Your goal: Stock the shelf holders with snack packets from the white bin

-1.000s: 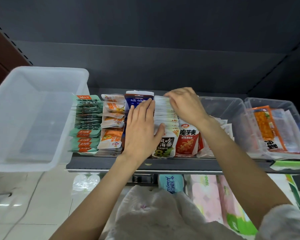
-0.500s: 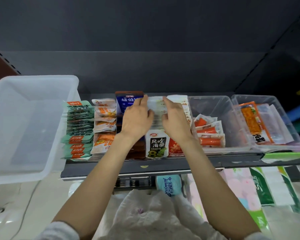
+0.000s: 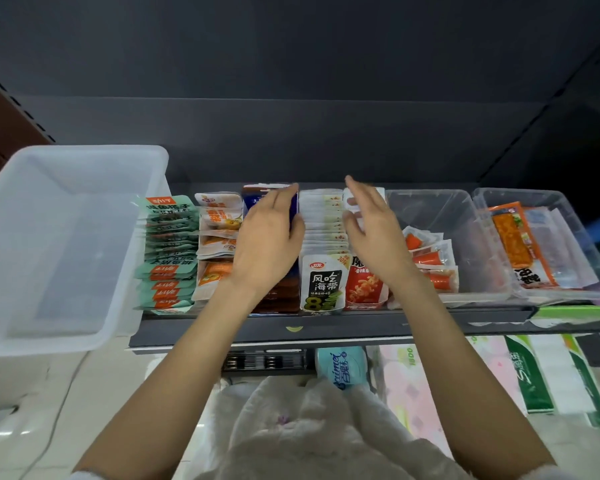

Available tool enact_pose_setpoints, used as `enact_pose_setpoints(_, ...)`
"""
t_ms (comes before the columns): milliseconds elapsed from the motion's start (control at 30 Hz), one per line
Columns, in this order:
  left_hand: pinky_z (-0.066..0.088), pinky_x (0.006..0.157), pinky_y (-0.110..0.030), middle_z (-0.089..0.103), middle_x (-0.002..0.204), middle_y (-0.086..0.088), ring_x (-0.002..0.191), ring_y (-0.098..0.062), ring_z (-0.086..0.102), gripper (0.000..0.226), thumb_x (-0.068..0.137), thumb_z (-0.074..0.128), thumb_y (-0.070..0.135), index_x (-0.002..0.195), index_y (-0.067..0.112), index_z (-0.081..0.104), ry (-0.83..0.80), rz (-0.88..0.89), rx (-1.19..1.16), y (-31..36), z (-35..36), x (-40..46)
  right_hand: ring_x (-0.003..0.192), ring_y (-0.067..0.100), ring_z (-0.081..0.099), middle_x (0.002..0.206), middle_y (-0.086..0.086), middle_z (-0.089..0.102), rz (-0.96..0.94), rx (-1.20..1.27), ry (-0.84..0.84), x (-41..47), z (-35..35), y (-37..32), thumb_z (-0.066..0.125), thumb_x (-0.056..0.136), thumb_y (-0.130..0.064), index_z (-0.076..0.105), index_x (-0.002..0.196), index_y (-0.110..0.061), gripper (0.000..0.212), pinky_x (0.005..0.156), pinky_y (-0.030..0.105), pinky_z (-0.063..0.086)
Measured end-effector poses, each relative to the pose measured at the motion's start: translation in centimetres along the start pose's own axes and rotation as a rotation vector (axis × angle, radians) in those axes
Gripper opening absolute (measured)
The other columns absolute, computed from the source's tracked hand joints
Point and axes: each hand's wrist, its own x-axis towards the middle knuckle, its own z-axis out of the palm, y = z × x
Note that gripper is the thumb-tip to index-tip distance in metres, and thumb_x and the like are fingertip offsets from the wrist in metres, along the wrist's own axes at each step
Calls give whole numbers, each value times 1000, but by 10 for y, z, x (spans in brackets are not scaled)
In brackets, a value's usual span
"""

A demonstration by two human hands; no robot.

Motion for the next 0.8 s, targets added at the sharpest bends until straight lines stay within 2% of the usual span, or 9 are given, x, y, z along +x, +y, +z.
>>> enact_pose_setpoints(67,38,96,-11,55,127,8,116,-2,51,41,95,46,9,135,17,46,37,-76,-334,10,-10,-25,117,9,51,135,1,51,106,183,69,-25,-4,-1,45,98,-15,43,140,-21,42,99,28,43)
enact_pose_setpoints(133,39,97,-11,55,122,17,112,6,50,42,94,46,4,133,20,48,-11,-182,-550,19,-7,-46,110,5,55,126,0,59,223,328,146,-46,-2,1,45,98,-15,51,132,-21,35,97,25,46)
enact_pose_setpoints(233,32,109,-21,47,136,11,124,2,41,47,95,47,11,140,20,39,-137,-305,-617,20,15,-56,114,8,55,130,-1,58,316,422,154,-61,11,0,46,98,-13,52,133,-18,36,99,23,44)
enact_pose_setpoints(367,28,91,3,44,135,14,118,12,40,50,93,48,8,133,35,34,-193,-320,-733,31,29,-49,123,-7,40,139,-13,41,343,646,41,-65,23,-12,40,99,-6,32,146,-17,49,98,1,29)
enact_pose_setpoints(433,30,96,-2,42,139,11,120,7,41,56,92,47,5,134,37,28,-191,-378,-832,37,34,-49,121,-18,35,141,-20,32,346,782,-18,-66,28,-16,36,100,-4,21,149,-20,54,101,4,29)
enact_pose_setpoints(533,27,113,-26,33,148,10,132,0,35,67,92,49,8,148,23,17,-175,-440,-879,34,39,-53,134,-5,30,150,-13,27,342,862,-46,-67,37,-15,34,100,-2,16,150,-25,58,110,16,29)
enact_pose_setpoints(600,31,113,-33,37,147,9,132,-2,38,69,92,48,8,150,22,15,-156,-450,-920,28,36,-52,138,1,28,153,-11,26,353,865,-36,-67,39,-13,36,98,-3,17,150,-28,60,115,27,26)
enact_pose_setpoints(700,32,110,-29,38,146,9,131,-4,38,66,93,47,11,149,26,14,-167,-448,-920,27,35,-42,139,-1,23,154,-12,23,374,826,-25,-65,40,-12,38,98,-3,16,150,-26,61,117,29,22)
enact_pose_setpoints(800,28,110,-25,27,149,14,136,-4,28,69,91,47,26,149,26,10,-209,-428,-813,33,43,-30,141,2,20,156,-8,20,346,781,-36,-63,42,-13,37,99,-5,14,151,-25,60,118,35,21)
